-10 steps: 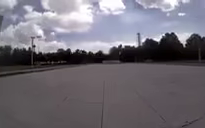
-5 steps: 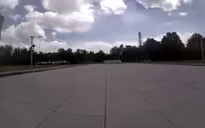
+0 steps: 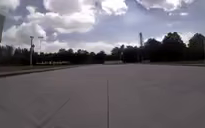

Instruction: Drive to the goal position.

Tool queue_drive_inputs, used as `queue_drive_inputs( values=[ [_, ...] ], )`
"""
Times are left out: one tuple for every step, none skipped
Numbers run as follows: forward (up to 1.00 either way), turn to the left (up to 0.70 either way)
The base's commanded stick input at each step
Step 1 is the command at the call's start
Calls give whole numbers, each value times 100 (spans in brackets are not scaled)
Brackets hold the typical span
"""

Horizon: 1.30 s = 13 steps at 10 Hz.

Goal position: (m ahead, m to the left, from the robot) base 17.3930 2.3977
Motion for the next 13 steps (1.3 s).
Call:
queue_drive_inputs(
  values=[
    [70, 0],
    [70, 0],
    [70, -1],
    [70, -3],
    [70, -20],
    [70, -34],
    [70, -34],
    [70, -34],
    [70, -34],
    [70, -34],
    [70, -20],
    [70, -4],
    [70, 0]
  ],
)
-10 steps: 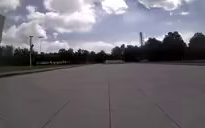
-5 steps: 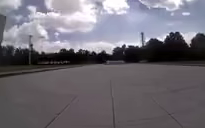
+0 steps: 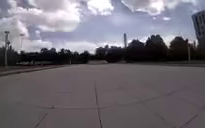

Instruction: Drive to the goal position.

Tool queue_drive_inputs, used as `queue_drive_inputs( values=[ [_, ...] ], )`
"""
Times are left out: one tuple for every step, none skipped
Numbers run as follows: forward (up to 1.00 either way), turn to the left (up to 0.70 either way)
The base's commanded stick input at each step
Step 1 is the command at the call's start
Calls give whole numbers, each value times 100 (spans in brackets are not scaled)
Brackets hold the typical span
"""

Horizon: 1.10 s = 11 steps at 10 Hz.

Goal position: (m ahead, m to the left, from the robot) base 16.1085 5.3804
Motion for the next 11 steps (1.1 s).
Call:
queue_drive_inputs(
  values=[
    [70, 0],
    [70, 0],
    [70, 0],
    [70, 0],
    [70, 0],
    [70, 0],
    [70, 0],
    [70, 0],
    [70, 0],
    [70, 0],
    [70, 0]
  ],
)
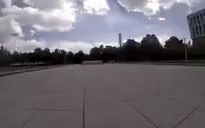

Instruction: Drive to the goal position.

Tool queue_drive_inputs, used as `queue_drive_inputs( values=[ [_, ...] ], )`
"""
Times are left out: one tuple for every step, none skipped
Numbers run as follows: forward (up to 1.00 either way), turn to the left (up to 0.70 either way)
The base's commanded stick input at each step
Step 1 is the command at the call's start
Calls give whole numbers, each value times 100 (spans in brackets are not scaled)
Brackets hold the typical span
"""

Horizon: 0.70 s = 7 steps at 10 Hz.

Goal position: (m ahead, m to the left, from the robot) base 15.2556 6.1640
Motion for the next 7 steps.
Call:
queue_drive_inputs(
  values=[
    [70, 0],
    [70, 0],
    [70, 0],
    [70, 0],
    [70, 0],
    [70, 0],
    [70, 0]
  ],
)
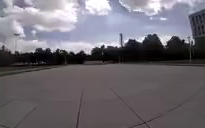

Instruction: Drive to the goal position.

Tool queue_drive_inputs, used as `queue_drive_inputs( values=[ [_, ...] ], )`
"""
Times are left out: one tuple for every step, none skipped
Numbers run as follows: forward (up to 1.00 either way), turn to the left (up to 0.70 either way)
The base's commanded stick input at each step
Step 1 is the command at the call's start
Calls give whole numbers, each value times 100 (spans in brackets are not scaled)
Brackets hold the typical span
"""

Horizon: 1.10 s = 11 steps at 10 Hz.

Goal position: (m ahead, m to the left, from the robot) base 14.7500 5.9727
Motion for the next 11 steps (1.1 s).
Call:
queue_drive_inputs(
  values=[
    [70, 0],
    [70, 0],
    [70, 0],
    [70, 0],
    [70, 0],
    [70, 0],
    [70, 0],
    [70, 0],
    [70, 0],
    [70, 0],
    [70, 0]
  ],
)
